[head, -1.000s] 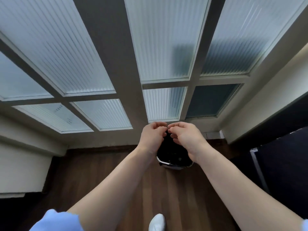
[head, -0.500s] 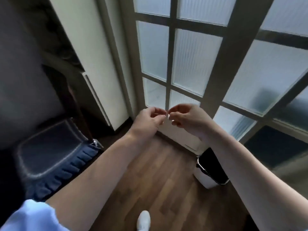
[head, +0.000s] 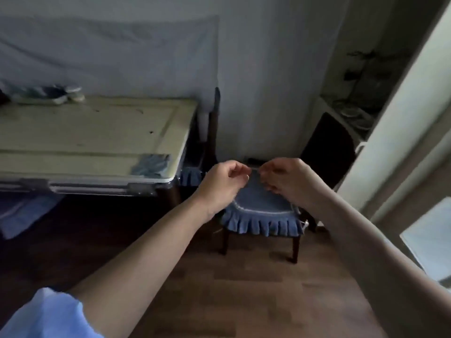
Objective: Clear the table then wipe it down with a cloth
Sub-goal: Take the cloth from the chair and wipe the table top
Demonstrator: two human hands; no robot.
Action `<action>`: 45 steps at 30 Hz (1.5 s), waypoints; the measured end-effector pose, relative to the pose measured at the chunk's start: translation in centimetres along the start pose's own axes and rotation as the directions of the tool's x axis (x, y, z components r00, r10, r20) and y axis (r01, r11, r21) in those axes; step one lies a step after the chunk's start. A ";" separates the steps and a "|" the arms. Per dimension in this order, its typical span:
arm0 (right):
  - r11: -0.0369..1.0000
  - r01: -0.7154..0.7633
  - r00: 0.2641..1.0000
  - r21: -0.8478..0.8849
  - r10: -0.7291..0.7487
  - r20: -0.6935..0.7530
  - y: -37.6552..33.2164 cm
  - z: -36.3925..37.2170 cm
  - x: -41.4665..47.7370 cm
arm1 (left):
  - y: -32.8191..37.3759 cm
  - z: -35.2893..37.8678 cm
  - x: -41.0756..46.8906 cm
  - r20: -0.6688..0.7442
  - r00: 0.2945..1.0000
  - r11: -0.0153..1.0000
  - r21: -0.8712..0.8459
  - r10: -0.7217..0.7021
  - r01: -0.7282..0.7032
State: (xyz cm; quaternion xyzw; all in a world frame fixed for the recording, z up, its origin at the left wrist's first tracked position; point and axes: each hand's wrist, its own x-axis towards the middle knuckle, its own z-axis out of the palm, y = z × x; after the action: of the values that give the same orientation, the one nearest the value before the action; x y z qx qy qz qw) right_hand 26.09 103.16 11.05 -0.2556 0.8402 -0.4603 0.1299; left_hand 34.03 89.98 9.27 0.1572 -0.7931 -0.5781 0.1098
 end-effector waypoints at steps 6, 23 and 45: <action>0.987 0.162 0.960 -0.016 -0.153 0.234 -9.8 16.6 7.3 | -5.4 -17.6 0.0 -0.260 0.964 0.998 0.024 -0.052 0.060; 0.972 0.232 0.878 -0.050 -0.187 0.440 -17.5 37.7 28.0 | -17.8 -39.0 13.1 -0.456 0.862 0.965 0.022 -0.222 0.260; 0.744 -0.291 0.812 -0.602 0.525 0.257 -5.2 51.3 40.2 | -31.9 -46.0 28.4 0.035 0.931 0.922 0.161 -0.362 0.352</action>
State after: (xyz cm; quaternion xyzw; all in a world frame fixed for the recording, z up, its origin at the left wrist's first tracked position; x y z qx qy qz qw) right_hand 17.34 42.54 -11.75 -0.1772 0.9229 -0.1017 0.3263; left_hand 28.03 29.69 -7.18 0.2884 -0.7959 -0.5312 -0.0353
